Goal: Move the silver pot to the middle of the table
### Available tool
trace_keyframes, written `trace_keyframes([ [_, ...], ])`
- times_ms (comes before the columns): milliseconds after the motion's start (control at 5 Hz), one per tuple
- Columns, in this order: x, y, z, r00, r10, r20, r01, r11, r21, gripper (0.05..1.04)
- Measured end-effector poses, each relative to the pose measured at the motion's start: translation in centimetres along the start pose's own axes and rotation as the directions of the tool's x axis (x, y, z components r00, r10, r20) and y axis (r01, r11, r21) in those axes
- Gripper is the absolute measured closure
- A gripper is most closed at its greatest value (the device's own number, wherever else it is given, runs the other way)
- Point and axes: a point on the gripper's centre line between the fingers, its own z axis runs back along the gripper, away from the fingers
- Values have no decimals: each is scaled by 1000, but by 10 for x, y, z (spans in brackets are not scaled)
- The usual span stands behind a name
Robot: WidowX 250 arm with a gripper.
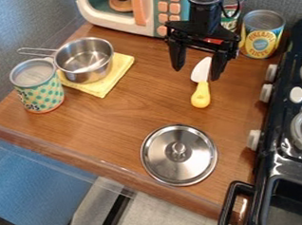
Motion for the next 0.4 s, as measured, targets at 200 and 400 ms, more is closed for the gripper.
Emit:
trace_keyframes([
  [200,-3,0,-14,999,1,-39,-1,1000,-1,83],
  [400,-1,18,-17,998,41,-38,-42,999,-22,83],
])
